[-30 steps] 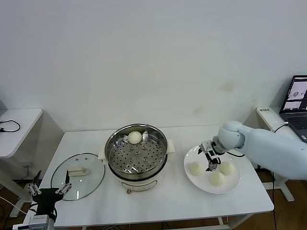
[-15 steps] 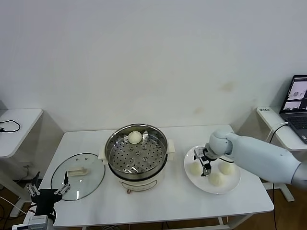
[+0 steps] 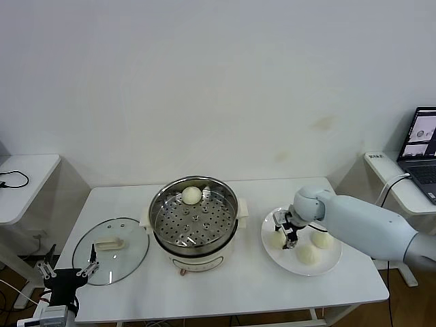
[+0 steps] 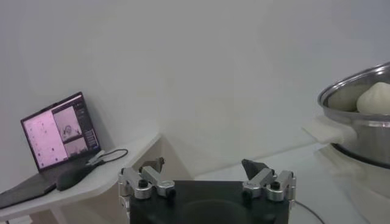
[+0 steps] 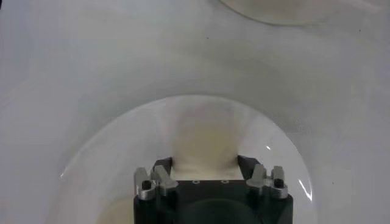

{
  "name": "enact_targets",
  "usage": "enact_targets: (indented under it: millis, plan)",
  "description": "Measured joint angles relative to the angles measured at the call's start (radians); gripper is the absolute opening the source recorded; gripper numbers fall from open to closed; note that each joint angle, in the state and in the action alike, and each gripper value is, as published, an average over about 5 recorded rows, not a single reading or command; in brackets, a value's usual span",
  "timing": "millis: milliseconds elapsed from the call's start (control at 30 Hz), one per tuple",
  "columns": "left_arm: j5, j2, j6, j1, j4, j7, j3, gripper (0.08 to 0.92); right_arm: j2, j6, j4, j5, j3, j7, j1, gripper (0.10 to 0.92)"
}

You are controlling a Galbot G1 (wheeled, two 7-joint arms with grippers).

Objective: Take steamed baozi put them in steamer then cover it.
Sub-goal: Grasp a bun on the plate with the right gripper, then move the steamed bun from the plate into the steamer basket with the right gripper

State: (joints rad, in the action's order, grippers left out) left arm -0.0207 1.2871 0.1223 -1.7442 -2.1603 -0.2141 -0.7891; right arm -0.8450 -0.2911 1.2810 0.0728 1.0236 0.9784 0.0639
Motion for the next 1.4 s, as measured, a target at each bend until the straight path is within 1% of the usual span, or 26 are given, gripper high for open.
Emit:
enact_targets:
  millis: [400,600,800,1067,1400]
  plan:
    - [-0.001,-0.002,0.0,0.0,-0.011,0.0,-0.001,0.823,0.038,-0.009,0.048,-0.046,0.017,0.032,0.093,0.603]
    - [-0.002,-0.005,0.0,0.0,-0.018,0.0,0.004,0.823,0.067,-0.028,0.099,-0.113,0.064,0.038,0.211,0.611]
    - [-0.004,-0.012,0.002,0.005,-0.026,0.0,0.011,0.823,0.057,-0.055,0.151,-0.209,0.135,0.03,0.373,0.617]
    - [-0.006,-0.016,0.005,0.017,-0.03,-0.001,0.012,0.823,-0.038,-0.114,0.171,-0.373,0.198,-0.007,0.535,0.627]
    - [-0.017,-0.021,0.007,0.016,-0.041,-0.001,-0.011,0.823,-0.273,-0.204,0.1,-0.507,0.211,-0.079,0.553,0.628]
